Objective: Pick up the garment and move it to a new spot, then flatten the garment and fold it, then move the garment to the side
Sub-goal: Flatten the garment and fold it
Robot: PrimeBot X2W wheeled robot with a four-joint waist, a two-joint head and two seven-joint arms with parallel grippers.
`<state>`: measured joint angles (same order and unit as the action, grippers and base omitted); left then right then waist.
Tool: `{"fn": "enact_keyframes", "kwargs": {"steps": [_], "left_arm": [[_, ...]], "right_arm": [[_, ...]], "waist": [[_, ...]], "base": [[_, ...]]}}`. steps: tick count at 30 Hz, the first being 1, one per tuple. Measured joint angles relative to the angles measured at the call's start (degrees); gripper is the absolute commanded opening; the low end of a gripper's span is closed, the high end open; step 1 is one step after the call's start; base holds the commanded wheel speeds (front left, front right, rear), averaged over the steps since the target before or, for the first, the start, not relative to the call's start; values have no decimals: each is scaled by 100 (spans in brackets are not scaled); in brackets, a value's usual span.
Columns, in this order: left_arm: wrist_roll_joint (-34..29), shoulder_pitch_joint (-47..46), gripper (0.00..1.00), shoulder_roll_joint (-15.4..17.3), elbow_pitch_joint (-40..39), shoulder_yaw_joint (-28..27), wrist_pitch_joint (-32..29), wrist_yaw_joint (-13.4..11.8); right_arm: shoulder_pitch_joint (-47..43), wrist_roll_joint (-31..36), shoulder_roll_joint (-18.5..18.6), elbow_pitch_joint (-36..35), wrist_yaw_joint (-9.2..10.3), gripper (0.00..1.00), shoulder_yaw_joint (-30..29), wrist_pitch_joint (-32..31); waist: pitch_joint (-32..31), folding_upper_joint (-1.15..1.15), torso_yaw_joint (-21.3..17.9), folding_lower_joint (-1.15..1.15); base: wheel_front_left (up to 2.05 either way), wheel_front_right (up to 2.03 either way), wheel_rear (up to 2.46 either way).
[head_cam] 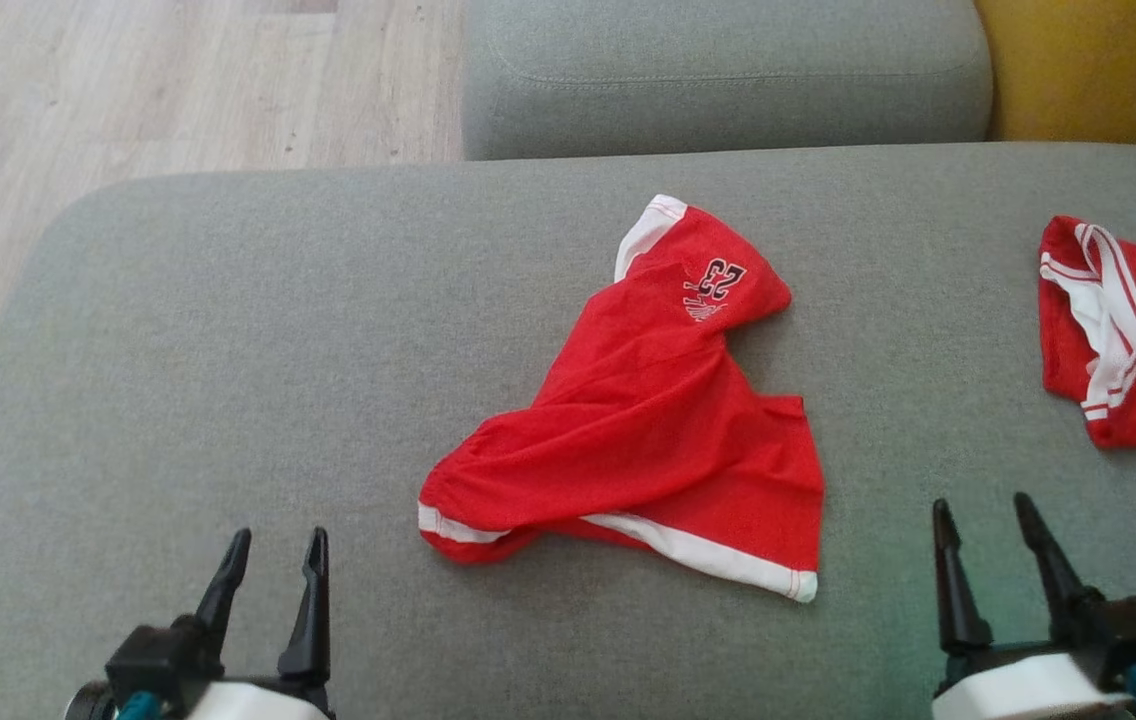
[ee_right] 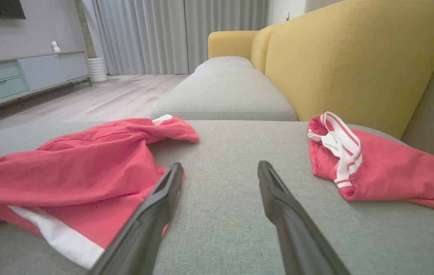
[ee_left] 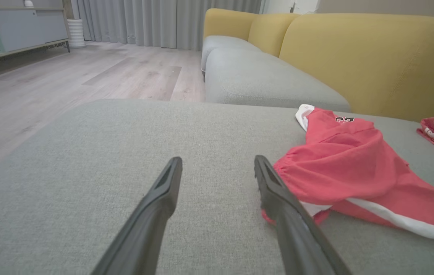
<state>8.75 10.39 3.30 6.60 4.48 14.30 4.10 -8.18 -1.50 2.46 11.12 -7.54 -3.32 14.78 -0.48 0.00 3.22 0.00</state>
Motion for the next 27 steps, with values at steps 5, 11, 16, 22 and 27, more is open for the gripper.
{"fn": "enact_keyframes", "kwargs": {"steps": [5, 11, 16, 22, 27], "left_arm": [[-60, 1, 100, -10, 144, -98, 0, 53], [-62, -3, 100, -13, 245, -122, 0, 100], [-59, -4, 100, -13, 267, -116, 0, 100], [-53, -31, 100, -12, 283, 68, 0, 103], [-174, -262, 100, -1, 750, 417, -2, 202]], "right_arm": [[0, -63, 0, 68, 0, 100, 143, 0], [3, -112, 0, 99, 0, 100, 221, 0], [15, -112, 0, 105, 0, 100, 233, 0], [59, -483, 1, 181, 0, 100, 344, 0], [69, -515, -7, 603, 0, 100, 939, -889]], "waist": [[2, 0, 49, 0], [12, 0, 129, 0], [8, 0, 149, 0], [6, 0, 137, 0], [10, 0, 111, 0]], "base": [[0, 0, 0], [0, 0, 0], [0, 0, 0], [0, 0, 0], [0, 0, 0]]}}
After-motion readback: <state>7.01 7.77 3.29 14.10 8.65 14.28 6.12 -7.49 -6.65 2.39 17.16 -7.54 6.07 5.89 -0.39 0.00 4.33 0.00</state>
